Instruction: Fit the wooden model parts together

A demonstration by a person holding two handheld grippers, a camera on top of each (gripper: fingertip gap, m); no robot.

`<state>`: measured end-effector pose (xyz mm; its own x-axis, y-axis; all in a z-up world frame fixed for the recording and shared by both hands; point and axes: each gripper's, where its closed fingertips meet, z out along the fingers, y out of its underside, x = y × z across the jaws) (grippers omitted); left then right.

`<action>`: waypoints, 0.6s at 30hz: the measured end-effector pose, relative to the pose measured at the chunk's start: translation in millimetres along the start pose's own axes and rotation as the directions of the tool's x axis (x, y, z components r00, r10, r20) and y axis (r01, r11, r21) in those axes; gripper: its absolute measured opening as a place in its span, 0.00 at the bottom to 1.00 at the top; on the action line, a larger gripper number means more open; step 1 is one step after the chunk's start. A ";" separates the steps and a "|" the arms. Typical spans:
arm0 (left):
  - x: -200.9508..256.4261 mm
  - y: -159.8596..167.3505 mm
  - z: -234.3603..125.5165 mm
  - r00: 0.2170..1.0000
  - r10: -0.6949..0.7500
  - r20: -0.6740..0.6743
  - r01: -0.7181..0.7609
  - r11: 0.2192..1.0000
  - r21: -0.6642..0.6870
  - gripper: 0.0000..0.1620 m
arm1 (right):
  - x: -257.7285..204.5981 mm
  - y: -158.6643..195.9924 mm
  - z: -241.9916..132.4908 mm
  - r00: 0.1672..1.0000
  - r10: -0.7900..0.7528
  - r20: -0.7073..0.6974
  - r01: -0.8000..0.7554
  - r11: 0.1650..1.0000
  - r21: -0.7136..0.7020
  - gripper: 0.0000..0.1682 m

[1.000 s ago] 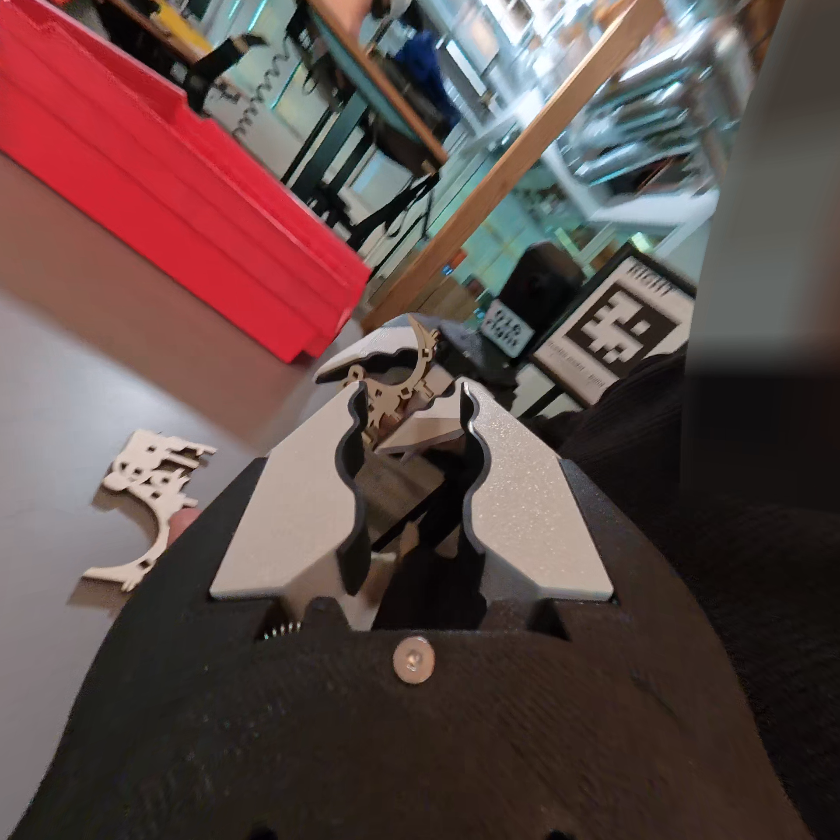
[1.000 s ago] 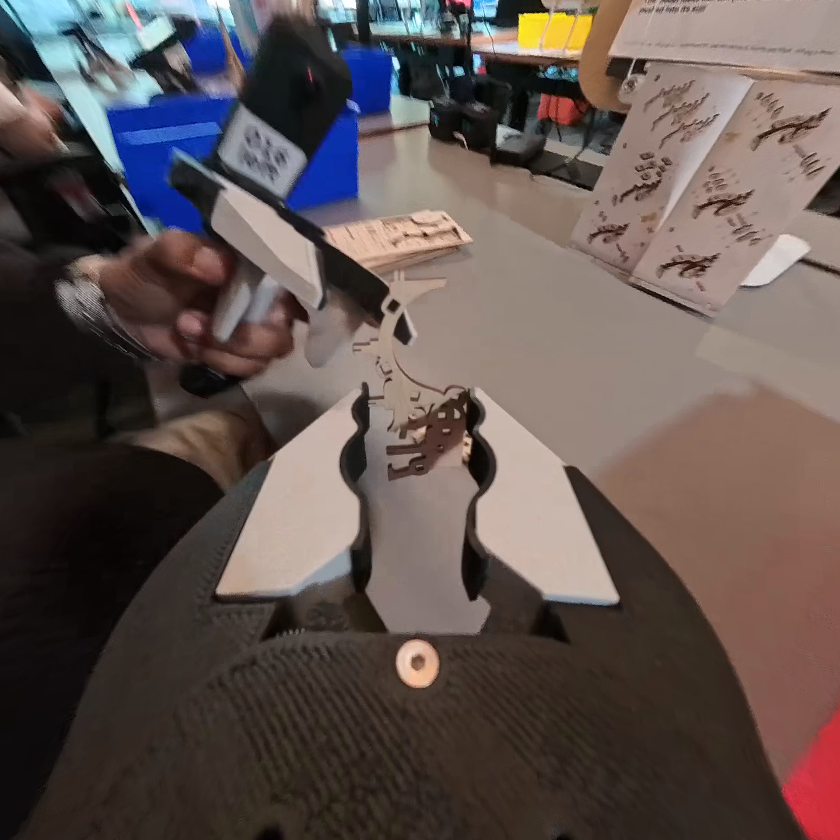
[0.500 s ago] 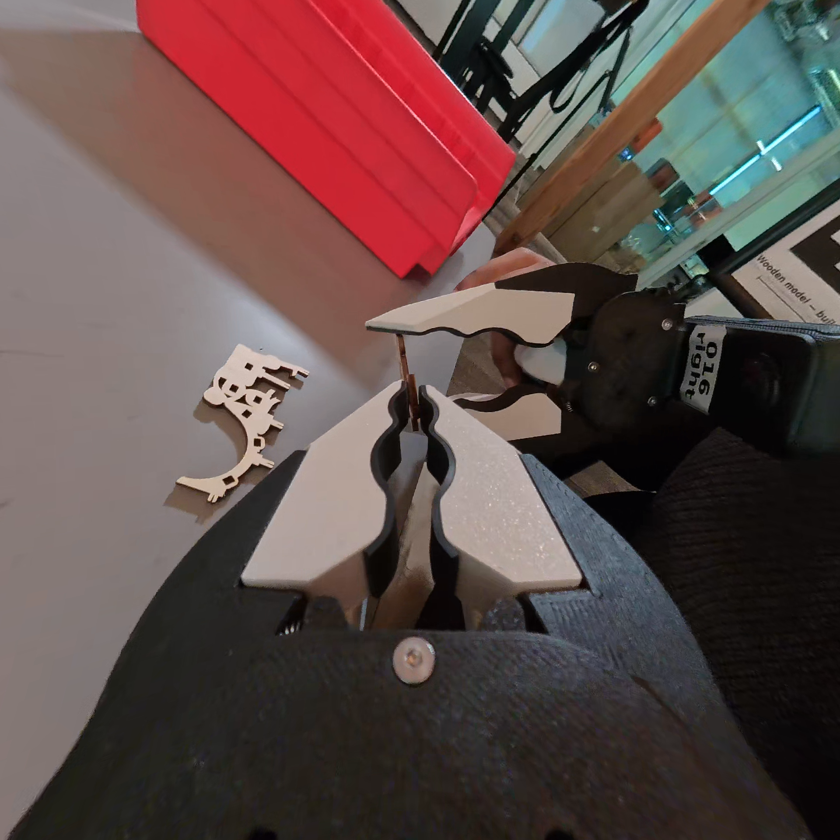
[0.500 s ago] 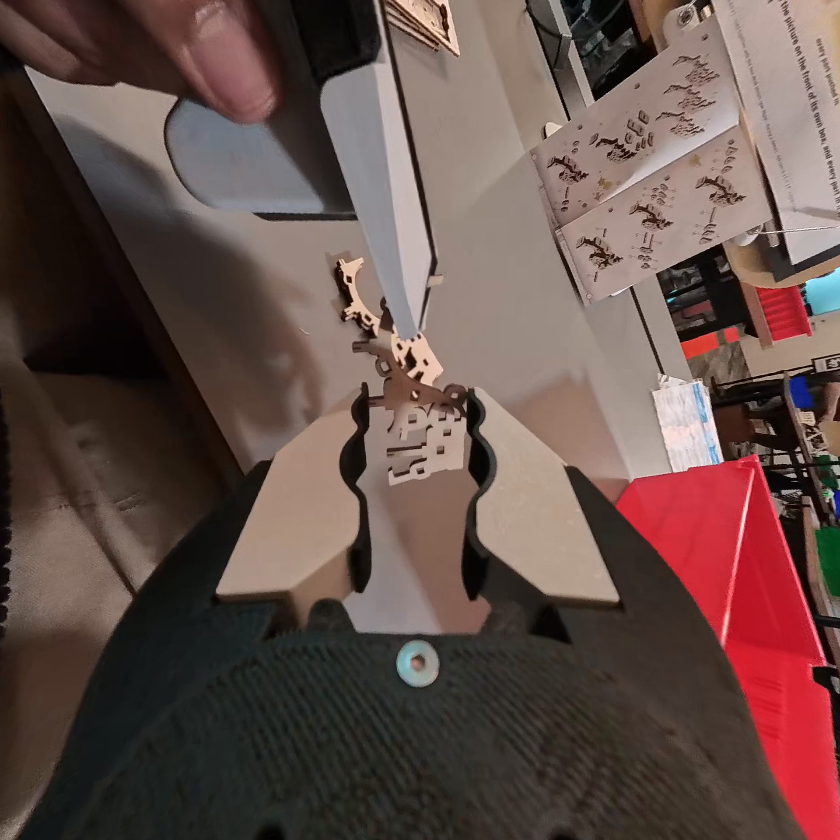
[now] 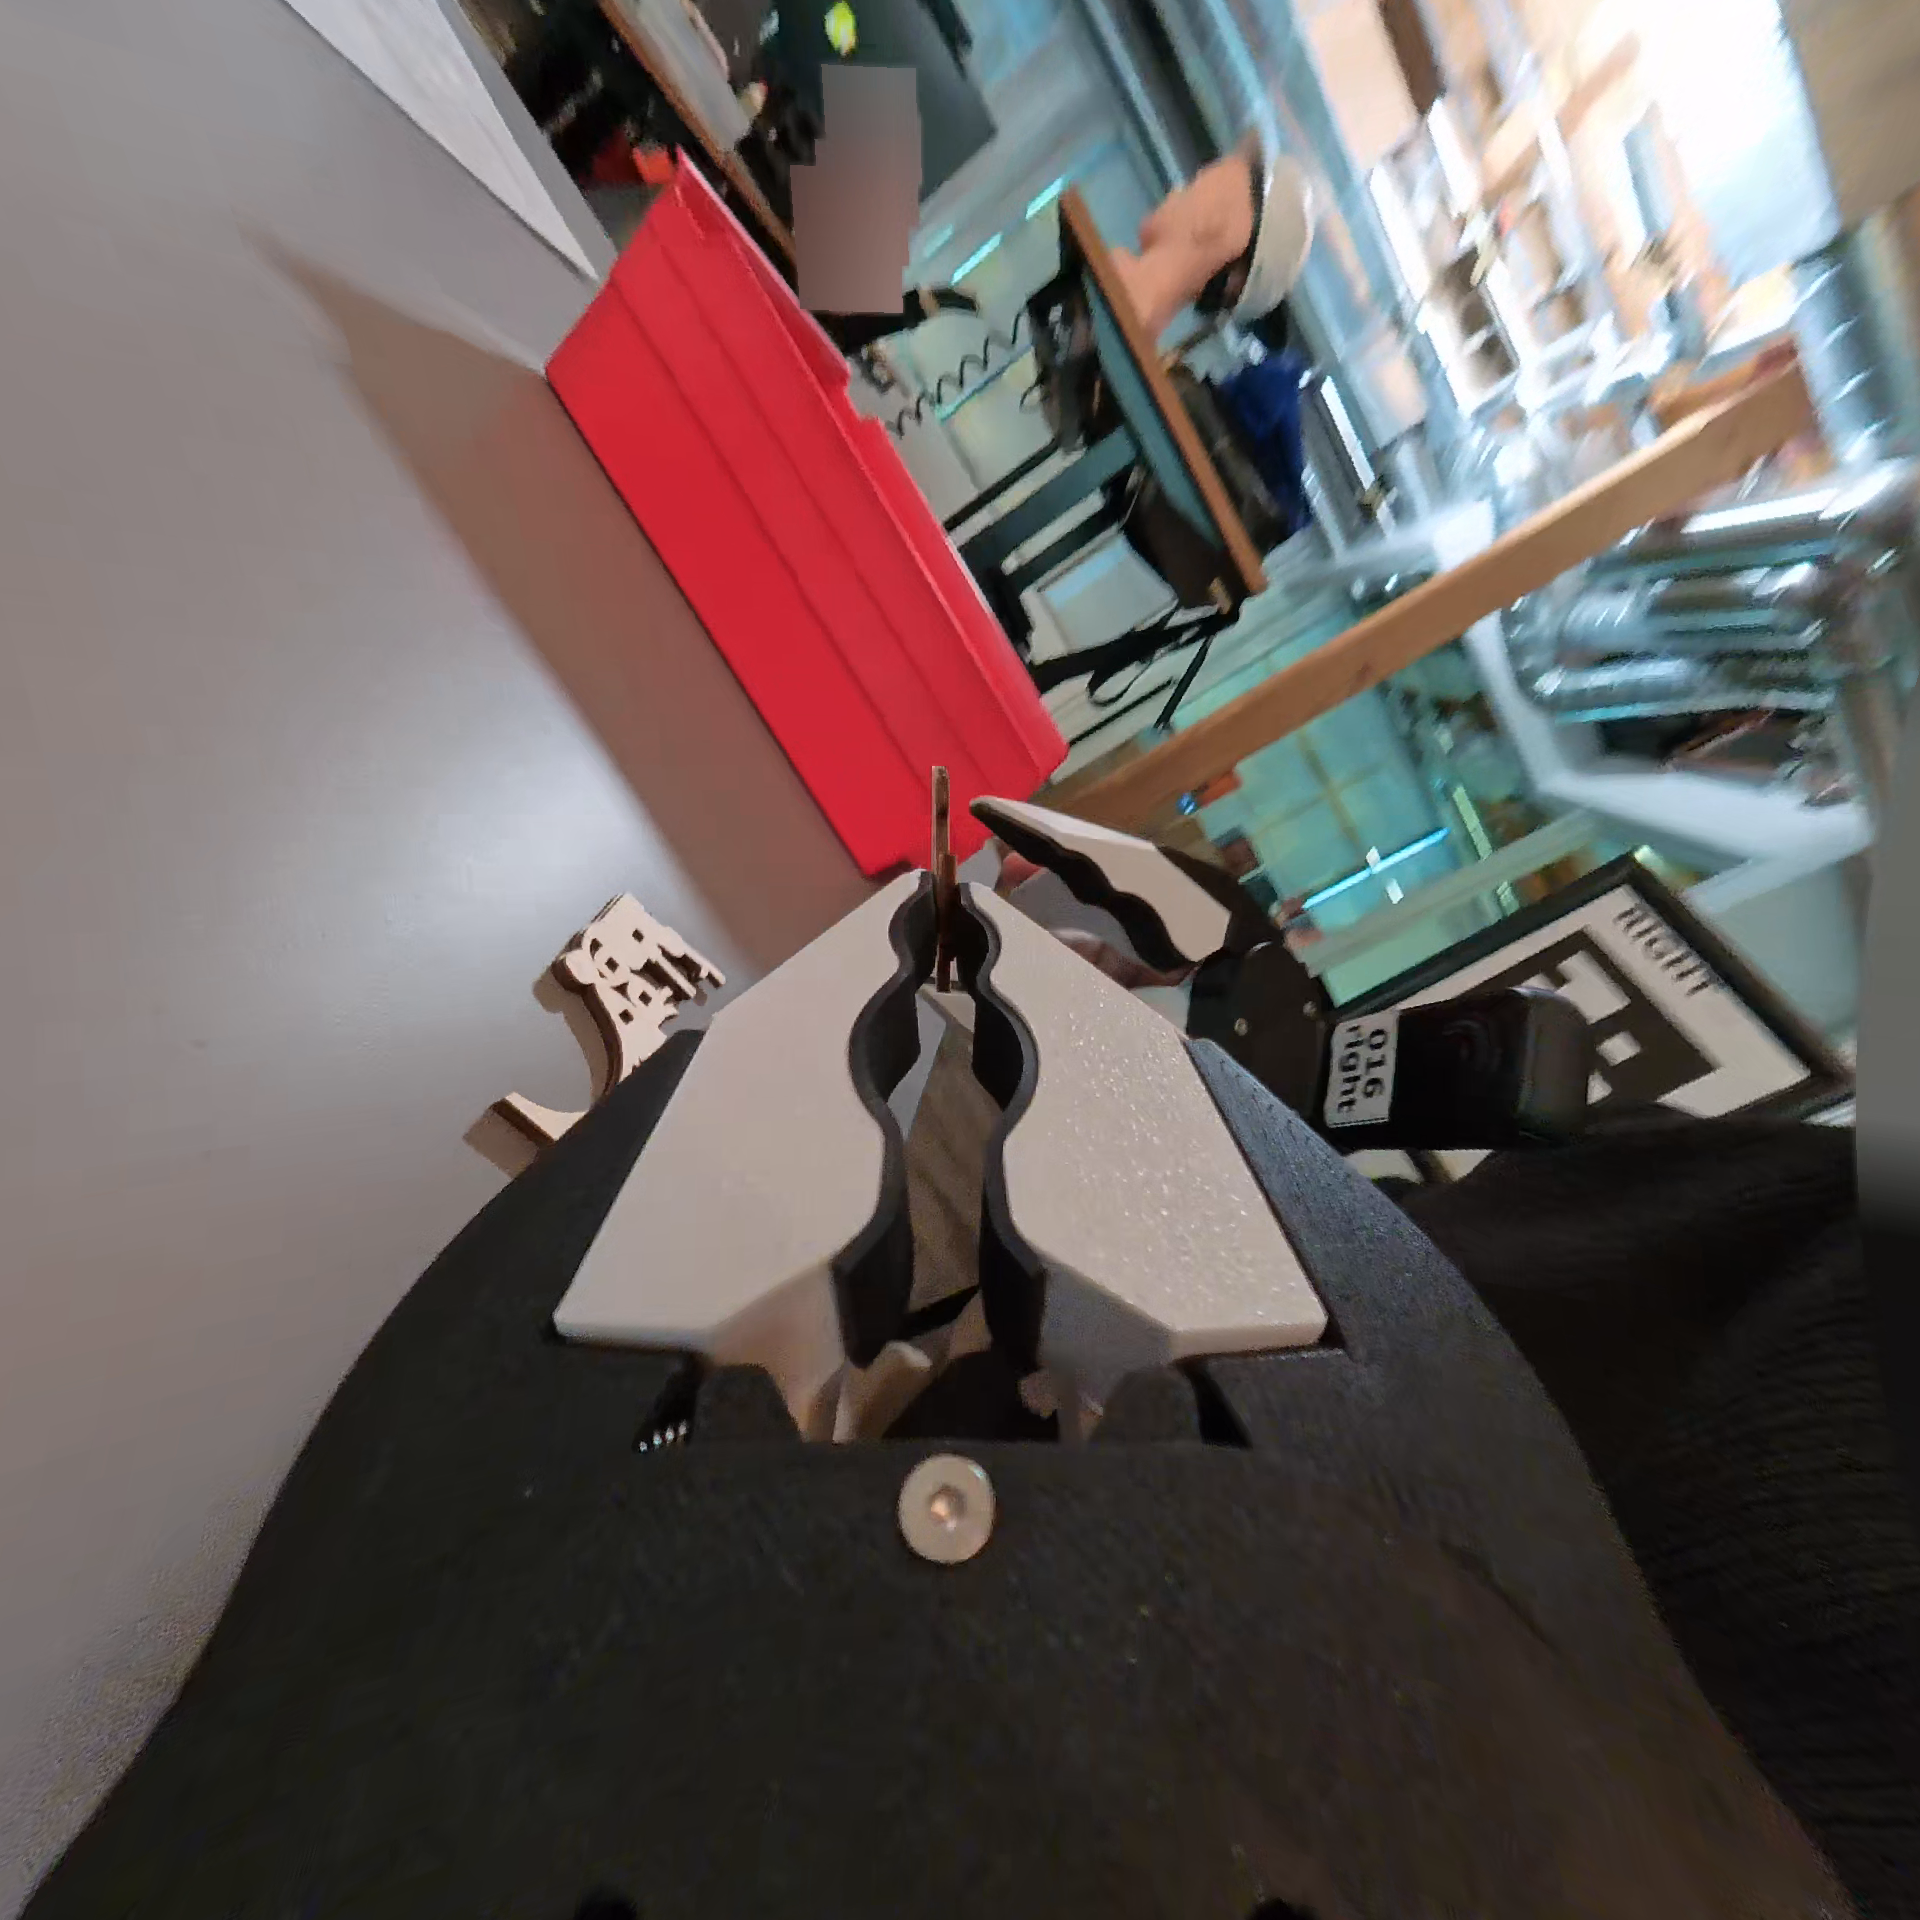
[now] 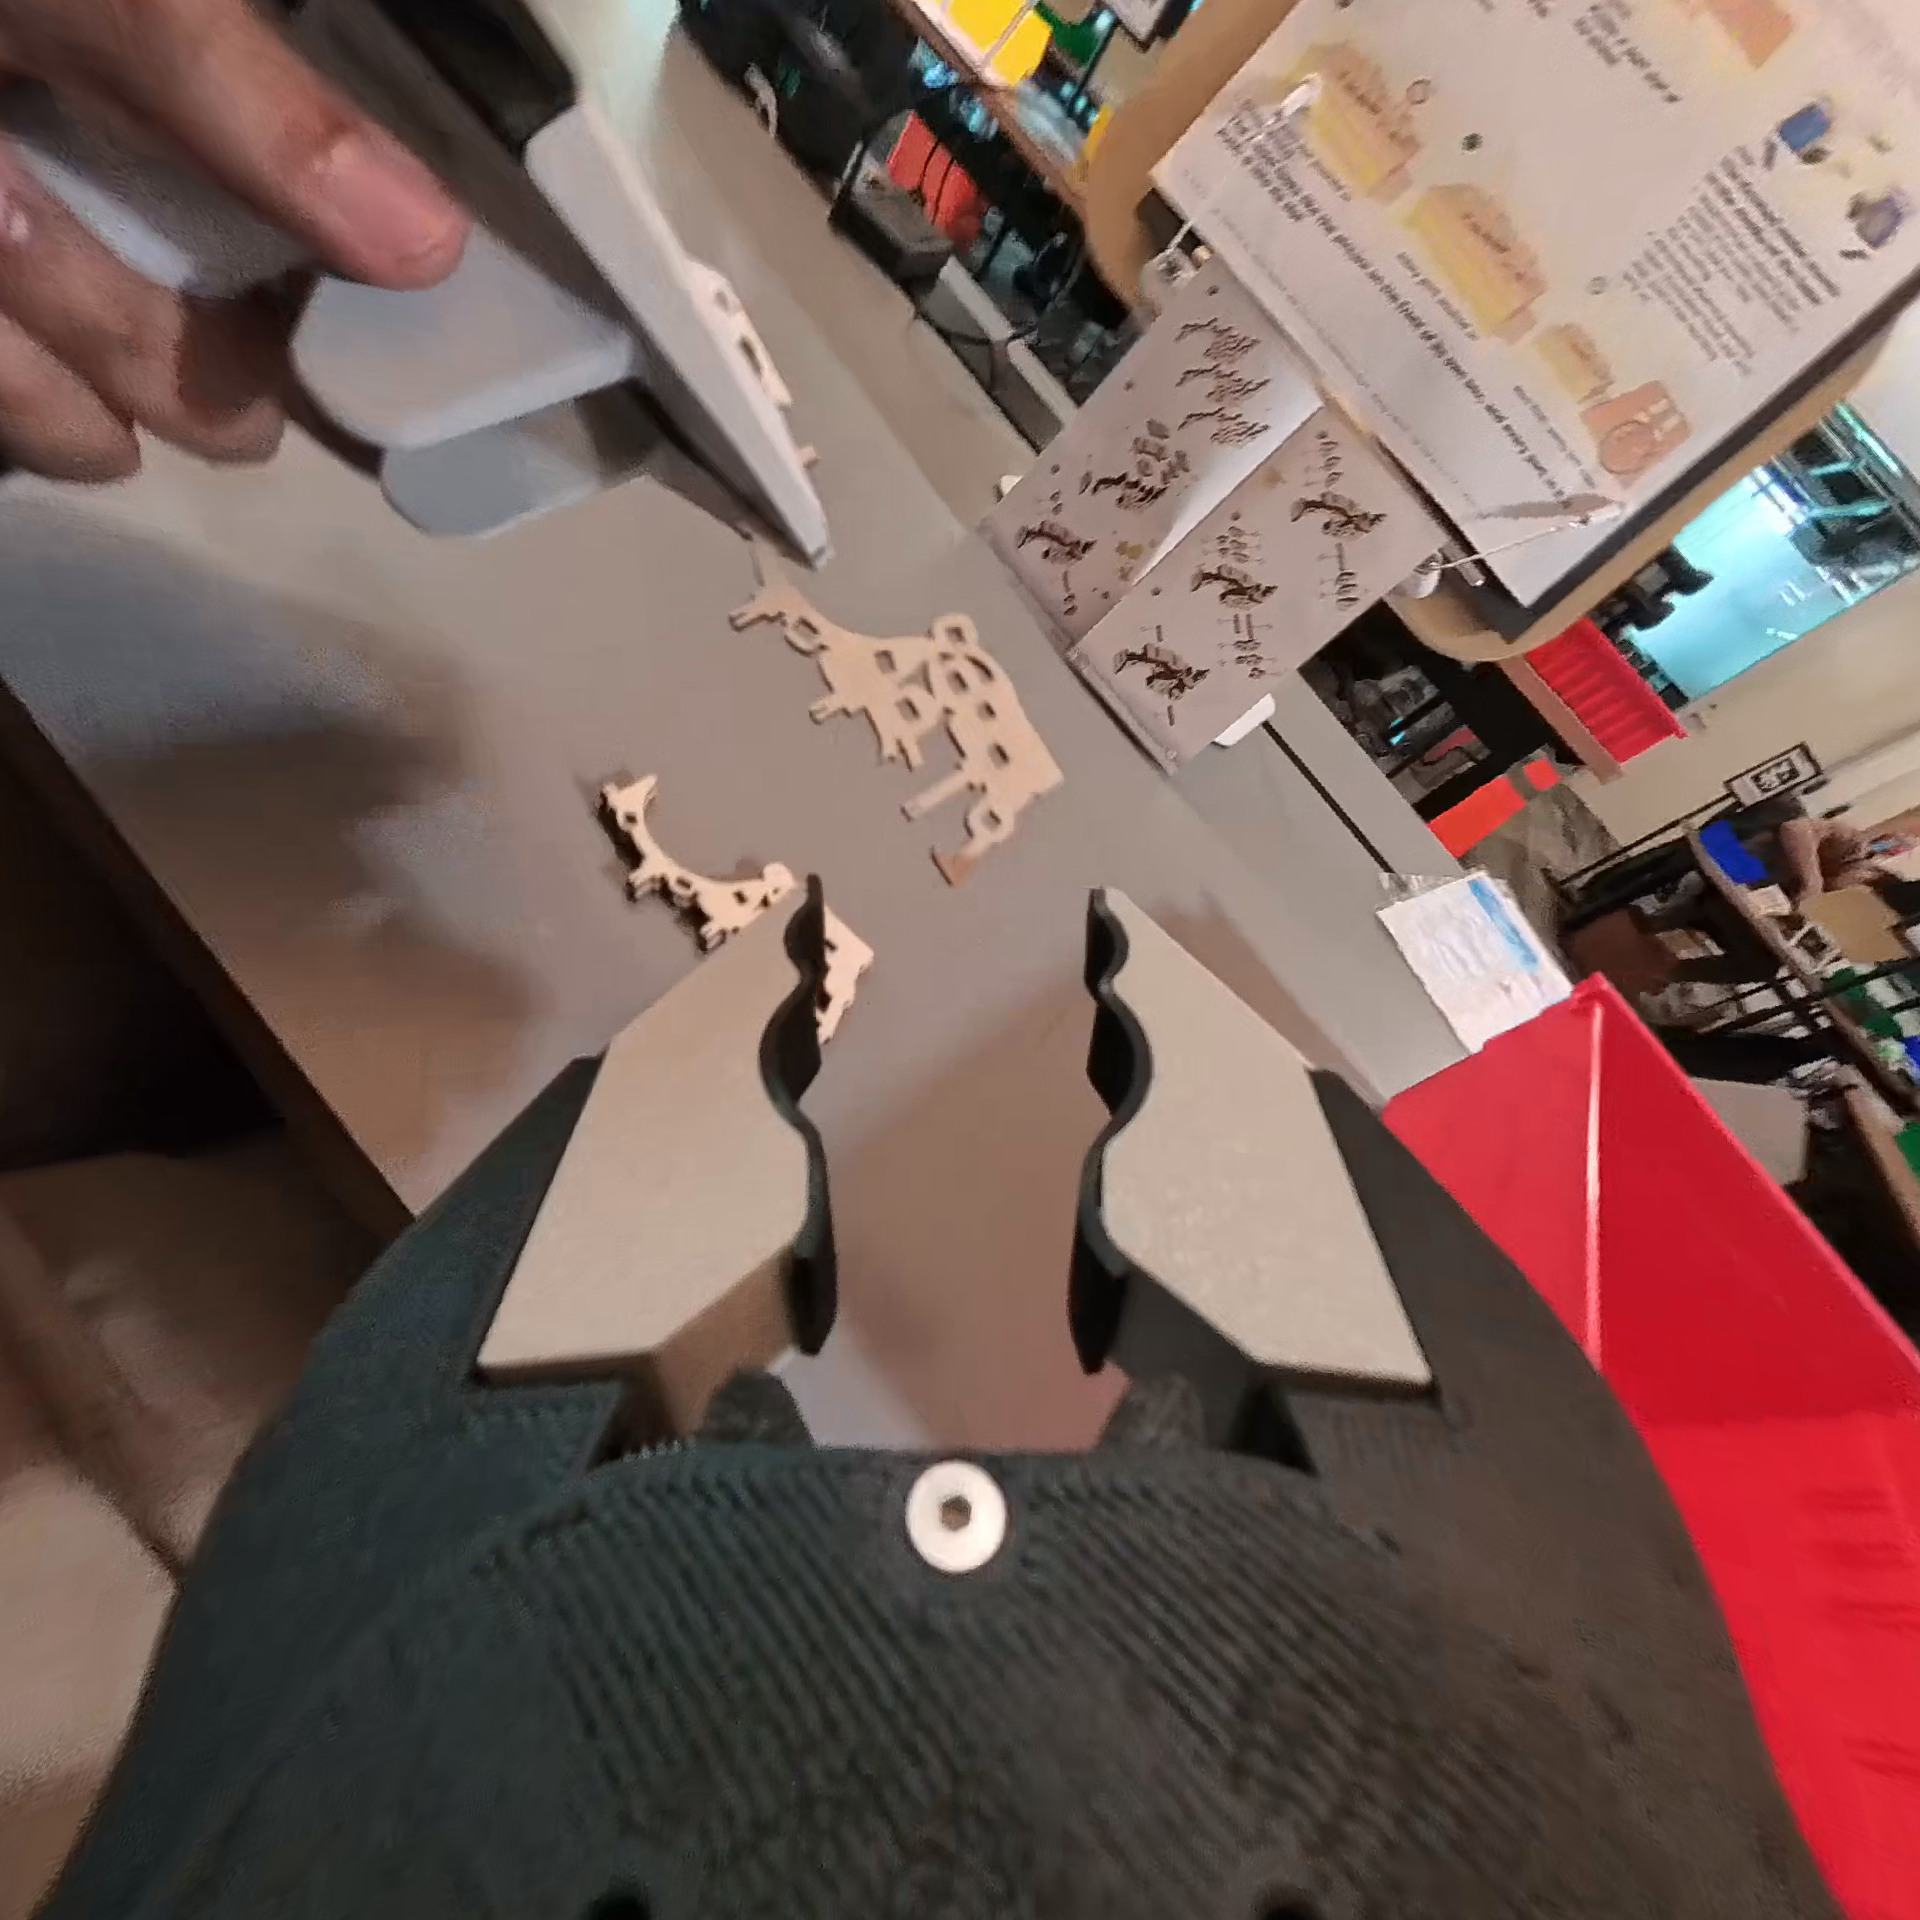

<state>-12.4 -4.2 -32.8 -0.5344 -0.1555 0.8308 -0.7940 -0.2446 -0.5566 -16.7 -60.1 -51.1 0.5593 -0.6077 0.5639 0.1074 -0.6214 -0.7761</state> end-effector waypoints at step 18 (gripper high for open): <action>13.9 0.8 -3.9 0.971 -0.110 -0.213 0.103 0.994 -0.041 0.00 | 12.5 -22.1 -15.0 0.181 0.809 0.559 -0.935 0.318 -0.158 0.10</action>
<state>-21.6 -2.8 -21.7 -0.4935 0.0794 0.8661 -0.8561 -0.2203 -0.4676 -24.4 -61.4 -22.7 0.6475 -0.3360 -0.6840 -0.6188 0.2920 -0.7293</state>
